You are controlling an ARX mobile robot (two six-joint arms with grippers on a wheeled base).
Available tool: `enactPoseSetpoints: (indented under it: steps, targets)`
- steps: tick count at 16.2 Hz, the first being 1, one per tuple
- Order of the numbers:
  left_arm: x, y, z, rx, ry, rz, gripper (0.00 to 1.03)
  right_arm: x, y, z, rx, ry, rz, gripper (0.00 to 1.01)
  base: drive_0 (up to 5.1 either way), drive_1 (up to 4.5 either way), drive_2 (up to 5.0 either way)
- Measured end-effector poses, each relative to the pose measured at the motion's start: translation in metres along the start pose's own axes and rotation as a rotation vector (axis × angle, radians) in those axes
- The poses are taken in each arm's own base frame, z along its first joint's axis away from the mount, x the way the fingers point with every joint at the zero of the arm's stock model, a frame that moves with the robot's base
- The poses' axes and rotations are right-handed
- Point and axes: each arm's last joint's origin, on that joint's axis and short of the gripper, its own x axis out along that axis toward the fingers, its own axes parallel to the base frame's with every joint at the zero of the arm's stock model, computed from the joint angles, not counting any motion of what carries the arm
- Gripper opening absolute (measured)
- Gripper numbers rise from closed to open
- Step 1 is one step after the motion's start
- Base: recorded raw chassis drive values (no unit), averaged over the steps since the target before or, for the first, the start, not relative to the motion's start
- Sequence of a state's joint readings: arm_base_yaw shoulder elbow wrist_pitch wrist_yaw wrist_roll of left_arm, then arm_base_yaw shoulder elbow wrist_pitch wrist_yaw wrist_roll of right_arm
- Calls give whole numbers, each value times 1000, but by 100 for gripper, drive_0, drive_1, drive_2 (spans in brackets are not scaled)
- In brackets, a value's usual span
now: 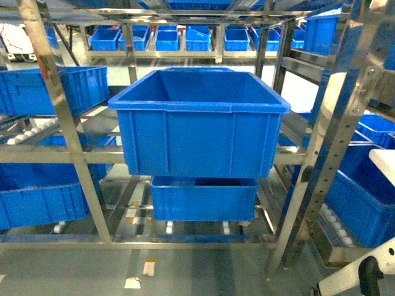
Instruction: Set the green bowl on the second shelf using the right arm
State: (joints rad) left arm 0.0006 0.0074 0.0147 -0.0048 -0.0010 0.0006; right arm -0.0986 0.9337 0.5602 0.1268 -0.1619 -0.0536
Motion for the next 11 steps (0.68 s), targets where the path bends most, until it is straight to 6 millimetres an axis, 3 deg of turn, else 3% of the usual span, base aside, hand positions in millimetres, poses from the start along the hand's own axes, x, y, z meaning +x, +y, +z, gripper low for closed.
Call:
enactPoseSetpoints:
  steps: [11]
  targets:
    - [0,0,0,0,-2,0,98,0,0,0,0,0,0,2,-499,242,242]
